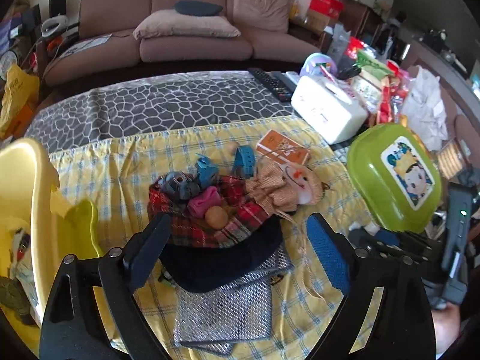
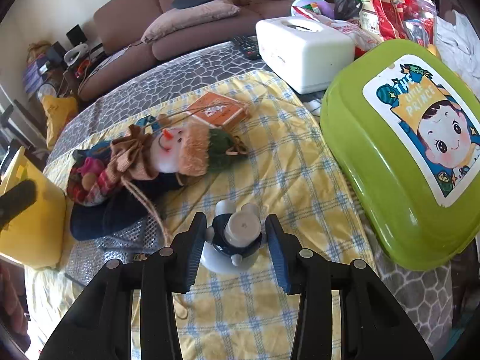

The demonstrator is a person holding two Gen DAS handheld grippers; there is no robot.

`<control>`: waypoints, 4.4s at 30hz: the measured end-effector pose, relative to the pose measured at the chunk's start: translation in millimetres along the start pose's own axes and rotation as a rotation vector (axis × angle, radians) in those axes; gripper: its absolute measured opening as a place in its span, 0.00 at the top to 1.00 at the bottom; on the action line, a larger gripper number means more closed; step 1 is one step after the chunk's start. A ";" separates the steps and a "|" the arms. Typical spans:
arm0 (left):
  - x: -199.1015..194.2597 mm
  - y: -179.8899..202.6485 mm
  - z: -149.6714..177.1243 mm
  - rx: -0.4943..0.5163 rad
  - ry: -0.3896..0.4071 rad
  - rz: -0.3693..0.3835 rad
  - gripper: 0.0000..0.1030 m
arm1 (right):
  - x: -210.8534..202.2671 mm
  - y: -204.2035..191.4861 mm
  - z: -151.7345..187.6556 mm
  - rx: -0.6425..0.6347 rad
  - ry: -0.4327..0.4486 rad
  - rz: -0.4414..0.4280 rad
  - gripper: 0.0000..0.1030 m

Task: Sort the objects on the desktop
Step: 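Lift the figurine with the right gripper while the left gripper grasps the round wooden ball, then carry the figurine and wooden ball over the yellow tub and release both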

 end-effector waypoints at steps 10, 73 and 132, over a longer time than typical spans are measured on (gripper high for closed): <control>44.1 7.9 -11.4 0.137 -0.075 -0.180 0.16 | -10.4 -9.2 -13.5 -0.012 0.038 -0.101 0.60; 54.0 -18.9 2.9 -0.151 -0.165 -0.084 0.79 | -36.8 -17.5 -30.9 0.002 0.108 -0.210 0.60; -170.5 -255.9 90.7 -0.543 0.225 0.010 0.46 | -55.7 -328.7 9.6 -0.389 0.210 -0.439 0.23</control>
Point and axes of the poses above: each gripper's, at about its wrist camera, not at the fingertips, and x roughly the way its jaws point, y to its right, z to its underside, the point moved 1 cm from there along x, roughly the way its jaws point, and after that the axes turned 6 degrees about z, right-handed, at the moved point
